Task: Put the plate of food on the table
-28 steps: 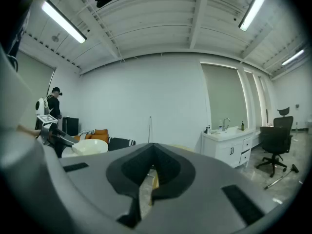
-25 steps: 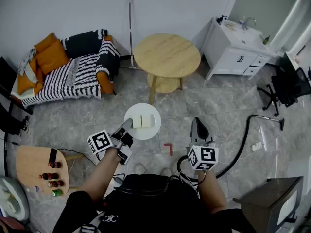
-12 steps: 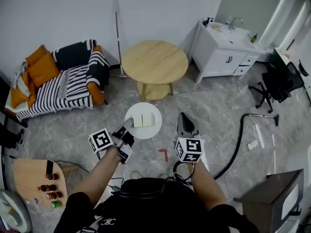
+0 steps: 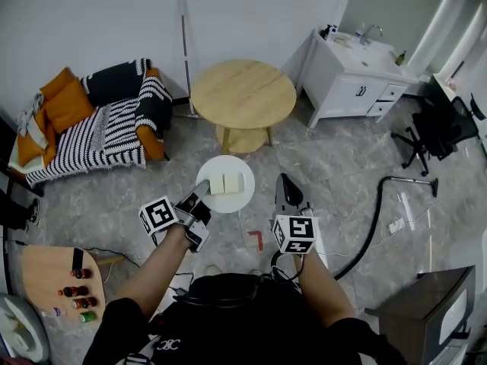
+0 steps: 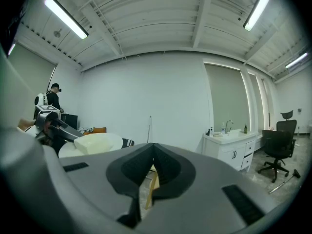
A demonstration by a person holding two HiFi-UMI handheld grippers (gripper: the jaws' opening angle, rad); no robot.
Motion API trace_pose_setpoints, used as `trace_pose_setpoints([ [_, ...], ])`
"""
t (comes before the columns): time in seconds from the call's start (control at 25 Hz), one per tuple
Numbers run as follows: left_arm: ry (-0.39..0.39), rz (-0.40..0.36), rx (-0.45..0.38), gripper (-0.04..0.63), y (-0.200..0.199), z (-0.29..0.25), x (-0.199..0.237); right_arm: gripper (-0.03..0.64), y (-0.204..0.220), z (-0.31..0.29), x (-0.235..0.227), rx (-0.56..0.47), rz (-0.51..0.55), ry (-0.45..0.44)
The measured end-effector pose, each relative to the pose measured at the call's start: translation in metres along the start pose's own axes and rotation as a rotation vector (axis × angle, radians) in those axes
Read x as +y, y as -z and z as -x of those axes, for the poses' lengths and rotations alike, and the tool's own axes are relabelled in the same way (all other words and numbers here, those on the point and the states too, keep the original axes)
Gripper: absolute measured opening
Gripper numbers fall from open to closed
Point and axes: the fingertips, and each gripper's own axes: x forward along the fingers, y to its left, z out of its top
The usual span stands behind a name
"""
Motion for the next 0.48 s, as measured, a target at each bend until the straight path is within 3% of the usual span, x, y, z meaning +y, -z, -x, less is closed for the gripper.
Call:
trace_pose_setpoints([
  [0.12,0.010,0.011,-0.005,0.021,-0.029,0.018,0.010,0.006,-0.004,-0.017,0.033,-0.003,0.009,-0.003],
  [0.28,0.044,0.029,-0.015,0.021,-0.021,0.011,0.001,0.006,-0.006,-0.011,0.020,-0.015,0.005,-0.009],
  [0.48,0.052,0.030,-0.015,0.021,-0.030,0.017,0.002,0.006,-0.008,-0.016,0.037,-0.014,0.010,-0.010],
])
